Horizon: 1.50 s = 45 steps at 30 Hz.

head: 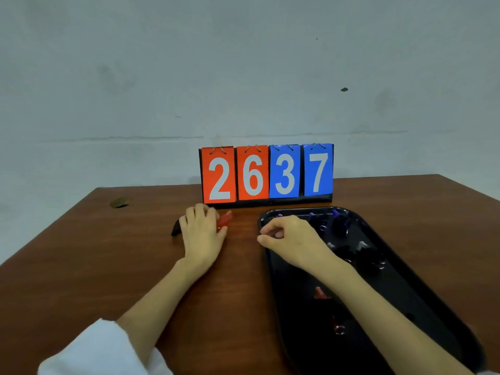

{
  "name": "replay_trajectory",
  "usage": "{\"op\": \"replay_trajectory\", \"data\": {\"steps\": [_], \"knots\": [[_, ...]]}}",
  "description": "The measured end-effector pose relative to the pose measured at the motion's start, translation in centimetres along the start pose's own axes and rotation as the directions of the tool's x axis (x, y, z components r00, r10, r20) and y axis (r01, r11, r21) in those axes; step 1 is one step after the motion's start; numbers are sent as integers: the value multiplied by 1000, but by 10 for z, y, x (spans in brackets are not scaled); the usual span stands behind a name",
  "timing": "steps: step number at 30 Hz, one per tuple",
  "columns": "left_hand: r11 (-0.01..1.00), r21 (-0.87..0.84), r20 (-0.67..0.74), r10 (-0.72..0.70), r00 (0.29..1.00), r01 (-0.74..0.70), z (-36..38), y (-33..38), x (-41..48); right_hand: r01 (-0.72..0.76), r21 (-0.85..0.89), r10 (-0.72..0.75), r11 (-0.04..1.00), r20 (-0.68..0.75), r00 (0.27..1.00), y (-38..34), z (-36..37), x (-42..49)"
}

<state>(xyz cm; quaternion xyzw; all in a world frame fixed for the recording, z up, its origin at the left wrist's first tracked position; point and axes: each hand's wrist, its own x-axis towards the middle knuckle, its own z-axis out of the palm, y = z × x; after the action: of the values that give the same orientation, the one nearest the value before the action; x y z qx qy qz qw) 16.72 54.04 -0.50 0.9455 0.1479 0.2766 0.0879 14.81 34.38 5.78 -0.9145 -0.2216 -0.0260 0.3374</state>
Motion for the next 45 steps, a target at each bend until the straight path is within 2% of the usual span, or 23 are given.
{"op": "replay_trajectory", "data": {"steps": [2,5,8,12,14,16,17,20,21,22,24,26,28,30,32,35,37,39,42,43,45], "knots": [[969,-242,-60,43,997,-57,-11,15,-4,-17,65,19,998,-26,999,1,-4,-1],[832,-531,-44,161,986,-159,-36,50,-16,-35,223,51,974,-69,996,-1,-9,-4],[762,-612,-26,247,969,-211,-57,71,-30,-61,400,111,915,-105,988,-3,-15,-6],[787,-543,-24,333,942,-293,-67,72,-36,-53,510,137,859,-129,982,-4,-15,-8],[710,-676,96,351,932,-198,-72,74,-36,-55,599,179,799,-150,972,-5,-16,-10],[533,-844,290,368,884,55,-75,73,-30,-70,761,239,644,-114,964,-7,-24,-9],[473,-867,368,389,845,159,-75,69,-26,-74,851,244,519,-65,968,-7,-30,-9],[462,-830,532,487,693,312,-74,47,-12,-111,990,230,87,88,969,-5,-47,-10],[473,-816,563,522,640,333,-72,40,-7,-121,993,248,15,113,962,-3,-50,-10],[482,-804,588,554,589,349,-71,32,-3,-123,992,270,2,118,955,0,-51,-10],[490,-786,618,612,493,377,-71,19,4,-84,994,302,65,61,951,6,-54,-9],[466,-776,628,630,457,424,-70,8,9,-19,976,339,215,-57,939,9,-56,-8],[396,-774,627,589,510,494,-68,-1,14,20,854,341,519,-229,912,10,-59,-8],[364,-740,670,472,573,566,-66,-7,18,16,592,253,806,-369,895,14,-56,-10],[355,-685,728,308,612,636,-61,-13,24,4,373,170,928,-432,886,16,-51,-10],[380,-632,744,57,665,675,-54,-24,31,-67,157,134,985,-465,875,20,-49,-10],[473,-612,677,-100,729,633,-49,-31,32,-87,132,139,987,-465,874,22,-52,-10],[617,-566,578,-176,797,547,-45,-31,31,-92,132,143,987,-464,874,22,-52,-10],[867,-386,462,-113,880,314,-39,-24,26,-63,144,123,988,-465,877,21,-49,-9],[910,-342,455,-57,889,233,-38,-20,22,-43,209,131,977,-432,892,20,-47,-8],[933,-354,405,84,911,71,-40,-12,16,-32,411,155,911,-268,951,14,-44,-8]]}}
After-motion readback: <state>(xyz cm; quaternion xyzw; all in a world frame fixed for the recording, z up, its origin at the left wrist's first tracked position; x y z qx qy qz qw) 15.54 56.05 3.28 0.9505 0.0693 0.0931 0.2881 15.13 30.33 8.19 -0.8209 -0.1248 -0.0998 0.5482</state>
